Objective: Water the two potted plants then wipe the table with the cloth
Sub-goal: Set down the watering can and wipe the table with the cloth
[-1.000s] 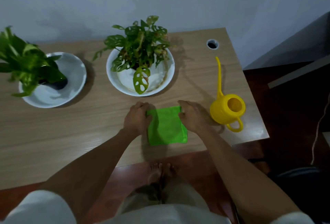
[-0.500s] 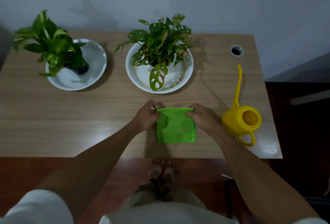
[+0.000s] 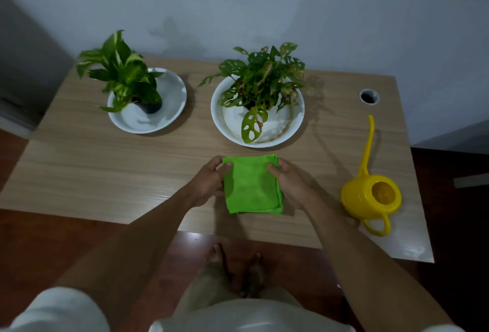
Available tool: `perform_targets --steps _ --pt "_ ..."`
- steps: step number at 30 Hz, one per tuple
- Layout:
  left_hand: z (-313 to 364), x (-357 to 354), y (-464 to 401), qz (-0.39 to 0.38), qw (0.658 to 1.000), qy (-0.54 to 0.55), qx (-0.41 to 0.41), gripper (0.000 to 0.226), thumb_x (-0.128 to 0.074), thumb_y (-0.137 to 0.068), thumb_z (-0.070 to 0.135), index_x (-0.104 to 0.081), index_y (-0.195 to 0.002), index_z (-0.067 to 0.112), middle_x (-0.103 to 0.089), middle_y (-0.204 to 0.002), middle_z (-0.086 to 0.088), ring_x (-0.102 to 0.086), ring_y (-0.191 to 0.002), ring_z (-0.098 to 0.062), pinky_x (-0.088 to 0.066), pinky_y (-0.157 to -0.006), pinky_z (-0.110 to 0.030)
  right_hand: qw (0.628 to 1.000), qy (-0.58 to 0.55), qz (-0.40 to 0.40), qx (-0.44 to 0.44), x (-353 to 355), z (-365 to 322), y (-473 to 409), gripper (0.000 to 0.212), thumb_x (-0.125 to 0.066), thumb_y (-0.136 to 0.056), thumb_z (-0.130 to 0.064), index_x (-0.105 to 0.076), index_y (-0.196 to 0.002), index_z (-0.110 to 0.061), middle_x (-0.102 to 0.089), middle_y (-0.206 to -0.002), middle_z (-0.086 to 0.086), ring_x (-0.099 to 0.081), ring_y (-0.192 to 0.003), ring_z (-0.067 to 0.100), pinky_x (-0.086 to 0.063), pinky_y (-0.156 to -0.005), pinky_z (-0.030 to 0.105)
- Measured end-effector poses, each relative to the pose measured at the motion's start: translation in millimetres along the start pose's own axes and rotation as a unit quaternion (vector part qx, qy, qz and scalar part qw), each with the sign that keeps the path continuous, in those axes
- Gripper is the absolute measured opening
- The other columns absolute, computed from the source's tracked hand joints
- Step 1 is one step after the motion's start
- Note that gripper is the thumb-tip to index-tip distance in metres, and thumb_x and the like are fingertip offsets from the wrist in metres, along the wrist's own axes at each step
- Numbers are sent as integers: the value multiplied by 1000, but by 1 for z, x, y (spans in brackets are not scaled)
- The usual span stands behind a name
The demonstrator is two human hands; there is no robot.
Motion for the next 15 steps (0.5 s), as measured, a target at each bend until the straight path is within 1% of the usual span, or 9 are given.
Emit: perform_targets --steps 3,5,7,9,10,11,12,14,15 --pt "4 17 -7 37 996 -73 -42 20 -46 -110 36 -51 -118 19 -67 -99 -5 -69 -79 -20 -58 -53 -33 998 38 43 5 -11 0 -10 16 -53 -109 -19 -68 -112 -18 -75 -116 8 -73 -109 29 -57 -101 53" --pt "8 30 -16 50 990 -108 -69 24 -45 -109 39 -50 -121 18 -65 -103 -9 -68 -88 -26 -60 -60 -37 995 59 75 4 -16 3 -19 15 -56 -106 -17 -67 -115 -12 -74 -116 11 -72 -108 31 -57 -100 55" --pt "12 46 -29 65 984 -145 -84 22 -45 -109 41 -51 -118 22 -66 -103 -8 -68 -93 -30 -59 -70 -44 994 63 95 4 -23 3 -28 13 -57 -105 -13 -68 -111 -13 -74 -115 13 -71 -108 33 -57 -99 53" --pt "18 55 -43 65 981 -156 -94 17 -46 -108 38 -53 -115 23 -66 -98 -8 -67 -88 -29 -57 -68 -43 988 78 134 9 -25 -4 -31 10 -59 -103 -11 -69 -103 -12 -74 -110 15 -71 -103 34 -59 -92 48" --pt "20 57 -49 58 983 -147 -95 15 -48 -108 35 -54 -115 23 -67 -93 -8 -66 -82 -26 -57 -64 -39 981 99 167 15 -24 -9 -29 9 -59 -101 -9 -68 -102 -8 -72 -106 15 -69 -98 34 -60 -86 42" --pt "22 59 -54 49 985 -136 -99 14 -52 -106 34 -56 -116 25 -67 -88 -5 -65 -75 -23 -56 -59 -36 968 134 212 27 -21 -15 -25 10 -60 -99 -6 -67 -103 -1 -69 -102 16 -66 -94 32 -58 -80 38" --pt "26 64 -57 55 981 -144 -117 14 -56 -103 34 -59 -114 26 -67 -81 -1 -64 -69 -19 -55 -57 -31 945 180 270 39 -17 -21 -18 14 -60 -97 -5 -66 -106 5 -65 -102 19 -63 -94 33 -54 -79 38" --pt "40 87 -50 117 948 -220 -197 12 -63 -99 34 -66 -107 26 -68 -77 8 -65 -68 -8 -53 -63 -22 872 303 377 77 -19 -37 4 23 -66 -89 -4 -65 -110 5 -64 -107 23 -61 -101 38 -48 -84 42" --pt "44 102 -43 154 924 -261 -231 12 -65 -99 32 -69 -105 23 -71 -80 8 -67 -71 -7 -52 -68 -22 825 383 401 113 -31 -44 10 26 -71 -83 -6 -67 -108 2 -66 -104 22 -63 -100 39 -48 -83 43"
Point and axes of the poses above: each hand's wrist, its own y-axis away from the middle knuckle, its own x-axis out of the back of the hand, z = x × y, the point moved 10 cm from there along -y, towards the middle knuckle
